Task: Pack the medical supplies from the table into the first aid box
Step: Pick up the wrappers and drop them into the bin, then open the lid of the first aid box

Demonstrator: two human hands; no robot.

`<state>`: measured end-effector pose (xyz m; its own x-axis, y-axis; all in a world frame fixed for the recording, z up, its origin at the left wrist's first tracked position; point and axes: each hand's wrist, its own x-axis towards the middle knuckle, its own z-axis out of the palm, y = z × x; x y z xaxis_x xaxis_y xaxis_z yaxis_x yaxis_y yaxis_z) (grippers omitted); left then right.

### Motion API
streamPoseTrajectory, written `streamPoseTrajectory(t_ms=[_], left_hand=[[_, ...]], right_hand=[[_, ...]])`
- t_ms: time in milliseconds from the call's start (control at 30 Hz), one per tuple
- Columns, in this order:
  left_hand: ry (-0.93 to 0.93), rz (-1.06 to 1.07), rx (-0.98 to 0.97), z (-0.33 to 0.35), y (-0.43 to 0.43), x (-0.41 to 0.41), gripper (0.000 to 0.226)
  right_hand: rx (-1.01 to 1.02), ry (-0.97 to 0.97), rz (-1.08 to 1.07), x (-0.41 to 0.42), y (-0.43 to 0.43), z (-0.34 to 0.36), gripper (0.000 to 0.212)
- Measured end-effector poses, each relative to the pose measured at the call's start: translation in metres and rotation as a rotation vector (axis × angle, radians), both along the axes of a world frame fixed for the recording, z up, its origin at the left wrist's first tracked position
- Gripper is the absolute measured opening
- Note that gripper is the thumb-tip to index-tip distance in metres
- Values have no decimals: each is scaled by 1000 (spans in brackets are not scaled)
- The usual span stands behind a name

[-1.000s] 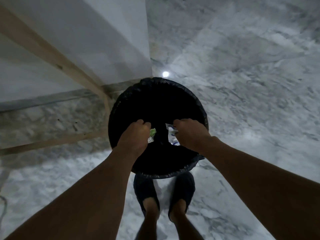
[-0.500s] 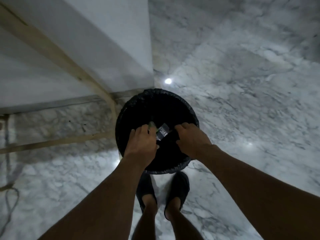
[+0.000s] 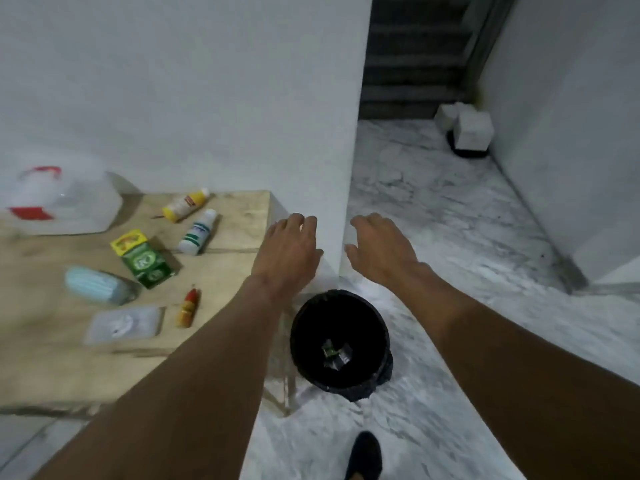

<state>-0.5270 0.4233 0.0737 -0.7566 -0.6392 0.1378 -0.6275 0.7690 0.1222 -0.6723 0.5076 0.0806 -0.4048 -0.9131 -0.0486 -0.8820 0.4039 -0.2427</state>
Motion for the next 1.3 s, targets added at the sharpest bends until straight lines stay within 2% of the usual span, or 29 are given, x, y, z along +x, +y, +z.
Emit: streamPoseTrajectory(t_ms=[100,267,433,600,733,867,1300], left_hand=[[69,46,-89,46,12,74,53],[100,120,-100,81,41,221,54],[120,257,-107,82,50,349,53],[101,366,-71,74,41,429,59],[87,408,-50,66,10,466,58],[31,411,-60,63,-45,483,57],[48,352,32,53,-297,488,54]], right_hand=[[-99,36,25,67,14,47,44],[-152,33,96,190,38,81,46],[-175,15,193,294,30,91,49],[-162,20,294,374,-3,88,48],[-147,29,355,415,-46,83,40],[-135,30,363,437,-104,72,46],[-59,-42,278,448,-336,40,51]])
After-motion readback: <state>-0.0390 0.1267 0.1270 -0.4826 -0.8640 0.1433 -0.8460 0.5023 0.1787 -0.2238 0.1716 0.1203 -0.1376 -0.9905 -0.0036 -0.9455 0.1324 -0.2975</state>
